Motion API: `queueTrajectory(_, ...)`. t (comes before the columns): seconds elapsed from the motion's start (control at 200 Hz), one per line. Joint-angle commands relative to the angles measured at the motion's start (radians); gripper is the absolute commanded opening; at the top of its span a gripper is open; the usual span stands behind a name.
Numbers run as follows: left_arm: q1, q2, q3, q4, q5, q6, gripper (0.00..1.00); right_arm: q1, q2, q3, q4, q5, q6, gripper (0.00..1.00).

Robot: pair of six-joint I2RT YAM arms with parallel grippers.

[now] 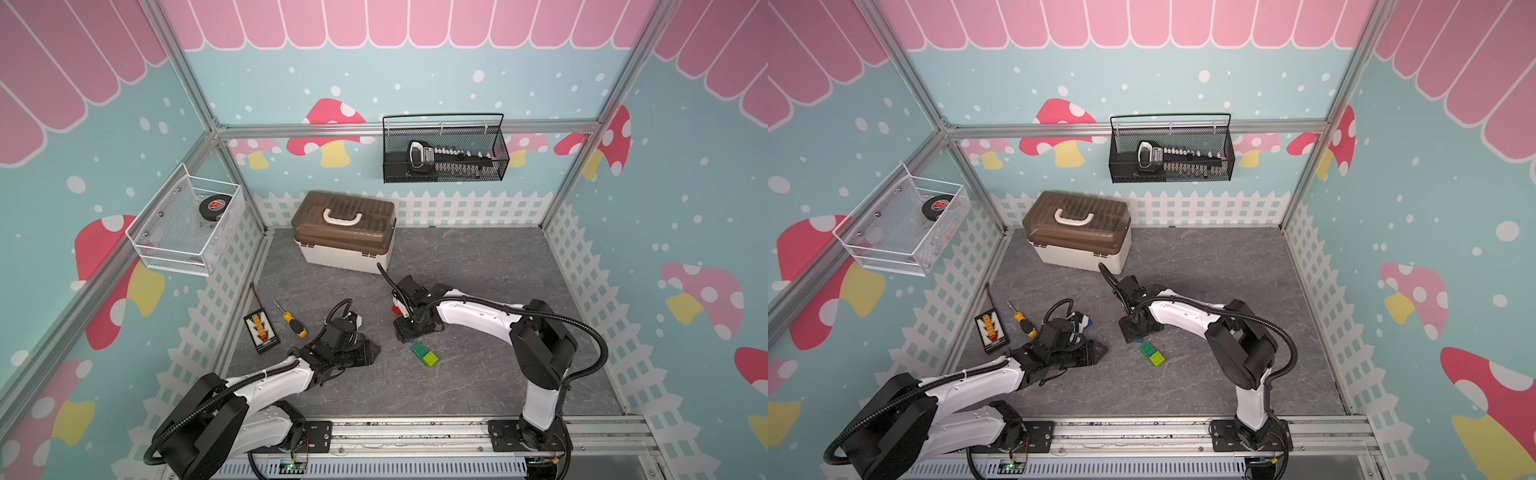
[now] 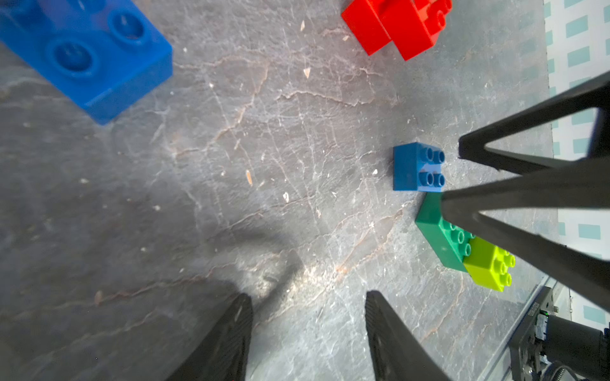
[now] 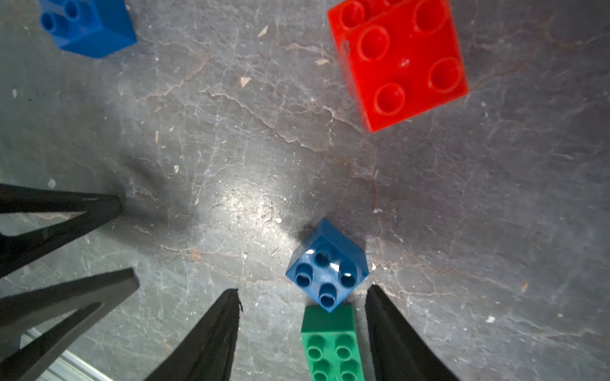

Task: Assemble the letter y with lego
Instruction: Pick up the lego brick from the center of the board.

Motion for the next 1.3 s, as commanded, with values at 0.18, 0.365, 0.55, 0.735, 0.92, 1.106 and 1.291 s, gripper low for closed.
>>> queueTrajectory(0.18,0.004,-0.023,-0.005,-0.022,-0.026,0.006,0.57,-0.018,0.018,-0.055,0.067,-0.047,0.064,0.63)
queueTrajectory(0.365,0.005,-0.013,-0.006,-0.018,-0.026,0.005,0.56,-0.019,0.063,-0.017,0.085,-0.088,0.04,0.62)
queueTrajectory(0.55,0.005,-0.018,-0.009,-0.021,-0.032,0.003,0.57,-0.01,0.11,0.052,0.075,-0.124,0.003,0.59)
queueTrajectory(0.735,0.005,-0.022,-0.013,-0.026,-0.033,0.002,0.56,0.016,0.124,0.088,-0.022,-0.016,-0.065,0.58)
queueTrajectory(0.92,0.004,-0.027,-0.019,-0.022,-0.04,-0.001,0.56,0.043,0.104,0.061,-0.097,0.092,-0.104,0.59)
queueTrajectory(1.106,0.004,-0.012,-0.02,-0.01,-0.036,-0.007,0.56,0.058,0.106,0.05,-0.093,0.101,-0.105,0.53)
queueTrajectory(1.291,0.004,-0.017,-0.025,-0.016,-0.036,-0.008,0.56,0.062,0.119,0.071,-0.093,0.107,-0.114,0.48)
